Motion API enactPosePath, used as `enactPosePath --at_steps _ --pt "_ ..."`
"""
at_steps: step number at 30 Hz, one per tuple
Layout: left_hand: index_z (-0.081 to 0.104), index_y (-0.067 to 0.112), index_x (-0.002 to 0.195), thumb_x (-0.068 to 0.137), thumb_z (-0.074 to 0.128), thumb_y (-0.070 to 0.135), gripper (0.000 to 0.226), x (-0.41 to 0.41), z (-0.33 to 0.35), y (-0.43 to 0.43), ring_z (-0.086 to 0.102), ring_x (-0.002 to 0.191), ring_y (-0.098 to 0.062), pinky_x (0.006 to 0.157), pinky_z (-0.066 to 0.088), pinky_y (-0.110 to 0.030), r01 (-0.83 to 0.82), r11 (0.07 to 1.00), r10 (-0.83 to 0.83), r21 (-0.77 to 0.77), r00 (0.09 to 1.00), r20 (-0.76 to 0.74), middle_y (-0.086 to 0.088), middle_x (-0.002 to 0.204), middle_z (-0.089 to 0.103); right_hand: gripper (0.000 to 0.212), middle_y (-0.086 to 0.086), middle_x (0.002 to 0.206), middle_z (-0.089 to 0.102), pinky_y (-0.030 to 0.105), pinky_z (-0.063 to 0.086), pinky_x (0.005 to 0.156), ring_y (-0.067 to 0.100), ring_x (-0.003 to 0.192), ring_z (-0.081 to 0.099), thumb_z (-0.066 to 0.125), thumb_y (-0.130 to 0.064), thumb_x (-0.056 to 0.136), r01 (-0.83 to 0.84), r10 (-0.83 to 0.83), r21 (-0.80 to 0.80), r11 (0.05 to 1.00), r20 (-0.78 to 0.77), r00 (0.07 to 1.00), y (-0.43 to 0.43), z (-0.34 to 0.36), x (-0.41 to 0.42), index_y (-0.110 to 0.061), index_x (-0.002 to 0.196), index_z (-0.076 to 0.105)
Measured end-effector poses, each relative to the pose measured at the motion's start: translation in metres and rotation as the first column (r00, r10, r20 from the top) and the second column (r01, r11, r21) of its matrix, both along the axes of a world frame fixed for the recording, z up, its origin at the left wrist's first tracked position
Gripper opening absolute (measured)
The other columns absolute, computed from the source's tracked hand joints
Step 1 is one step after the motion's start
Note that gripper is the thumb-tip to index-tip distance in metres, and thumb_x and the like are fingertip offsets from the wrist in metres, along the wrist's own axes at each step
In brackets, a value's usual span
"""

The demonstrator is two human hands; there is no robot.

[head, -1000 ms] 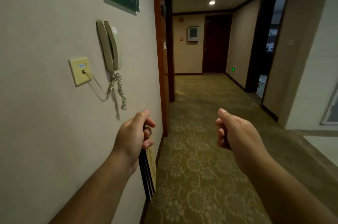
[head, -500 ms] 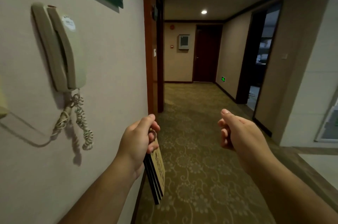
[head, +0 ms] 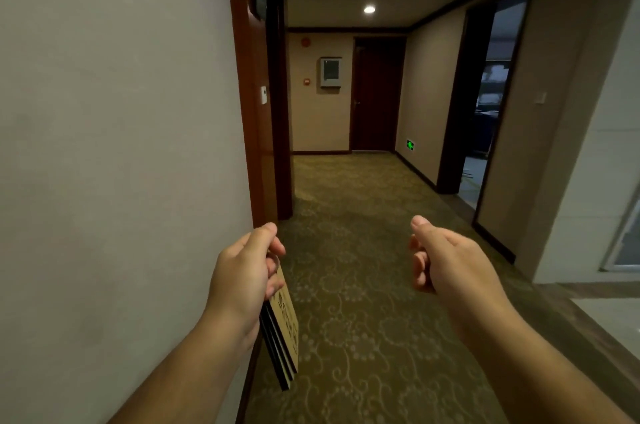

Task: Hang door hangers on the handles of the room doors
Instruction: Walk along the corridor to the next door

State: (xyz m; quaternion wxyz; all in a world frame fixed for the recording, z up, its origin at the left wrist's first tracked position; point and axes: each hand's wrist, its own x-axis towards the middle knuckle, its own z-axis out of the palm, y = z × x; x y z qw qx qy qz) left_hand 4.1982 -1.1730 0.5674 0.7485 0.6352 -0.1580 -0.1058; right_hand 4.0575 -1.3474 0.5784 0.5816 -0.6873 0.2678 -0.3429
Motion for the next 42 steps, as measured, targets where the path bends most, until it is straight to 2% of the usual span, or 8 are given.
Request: enactPosePath --at_steps 5,9,15,22,26,30,36,42 --pt "0.056 0.01 0.073 0.098 0.05 0.04 0.039 0.074 0.02 -0.085 0.032 0.042 -0.011 0.072 0.041 -0.041 0.024 1.0 -0.024 0.001 0.999 0.036 0.001 0.054 0.037 0.047 0.002 0.065 0.049 0.033 0.041 0.061 0.017 0.062 0.048 0.051 -0.05 0.094 0.01 -0.01 -0.001 1.0 0.053 0.999 -0.095 0.016 0.065 -0.007 0.086 0.066" --pt "0.057 0.011 0.073 0.097 0.05 0.04 0.039 0.121 0.026 -0.149 0.032 0.041 -0.011 0.072 0.042 -0.041 0.006 1.0 -0.007 0.012 0.999 0.045 0.001 0.053 0.037 0.041 0.002 0.064 0.045 0.029 0.04 0.056 0.017 0.059 0.045 0.051 -0.047 0.096 -0.029 0.027 0.026 0.999 0.053 0.998 -0.162 0.026 0.118 -0.009 0.086 0.063" --pt "0.054 0.01 0.069 0.098 0.048 0.041 0.043 0.177 0.022 -0.209 0.031 0.039 -0.01 0.07 0.041 -0.042 -0.049 0.997 0.044 0.057 0.994 0.099 0.003 0.044 0.034 0.039 0.0 0.06 0.045 0.033 0.04 0.056 0.016 0.057 0.045 0.052 -0.046 0.096 -0.083 0.08 0.063 0.995 0.049 0.996 -0.222 0.021 0.193 -0.013 0.079 0.061" --pt "0.054 0.007 0.072 0.098 0.047 0.042 0.044 0.263 0.013 -0.259 0.034 0.04 -0.01 0.07 0.041 -0.042 -0.056 0.997 0.051 0.044 0.993 0.102 0.001 0.046 0.037 0.056 0.005 0.064 0.046 0.025 0.04 0.05 0.014 0.056 0.044 0.05 -0.044 0.097 -0.107 0.107 -0.01 0.994 0.032 0.994 -0.279 0.02 0.29 0.011 0.093 0.059" --pt "0.056 0.008 0.074 0.098 0.047 0.043 0.044 0.338 0.011 -0.287 0.035 0.042 -0.011 0.071 0.042 -0.041 -0.043 0.999 0.041 0.028 0.996 0.077 0.001 0.048 0.038 0.049 0.006 0.065 0.05 0.02 0.042 0.047 0.011 0.053 0.047 0.049 -0.045 0.097 -0.11 0.112 -0.089 0.99 0.018 0.994 -0.303 0.029 0.362 0.0 0.09 0.067" --pt "0.057 0.009 0.075 0.098 0.047 0.045 0.044 0.425 0.016 -0.324 0.035 0.043 -0.011 0.07 0.043 -0.039 -0.007 1.0 0.005 0.031 0.997 0.073 0.002 0.049 0.037 0.047 0.001 0.058 0.053 0.034 0.046 0.061 0.014 0.056 0.051 0.049 -0.05 0.096 -0.054 0.056 -0.104 0.993 0.019 0.998 -0.337 0.041 0.437 -0.009 0.083 0.069" --pt "0.058 0.008 0.076 0.098 0.048 0.042 0.041 0.526 0.024 -0.387 0.035 0.044 -0.011 0.066 0.039 -0.037 0.025 0.999 -0.028 0.028 0.995 0.098 0.001 0.051 0.037 0.042 0.0 0.062 0.057 0.035 0.047 0.066 0.017 0.064 0.055 0.05 -0.049 0.095 -0.024 0.025 -0.098 0.995 0.012 1.0 -0.395 0.047 0.532 -0.013 0.086 0.069" --pt "0.059 0.008 0.078 0.099 0.047 0.038 0.039 0.608 0.026 -0.446 0.036 0.047 -0.014 0.067 0.04 -0.037 0.069 0.998 -0.068 0.0 0.99 0.121 0.0 0.057 0.039 0.044 -0.004 0.053 0.053 0.038 0.046 0.064 0.014 0.057 0.052 0.053 -0.051 0.094 -0.039 0.042 -0.069 0.997 0.04 0.998 -0.459 0.03 0.629 -0.012 0.08 0.069"
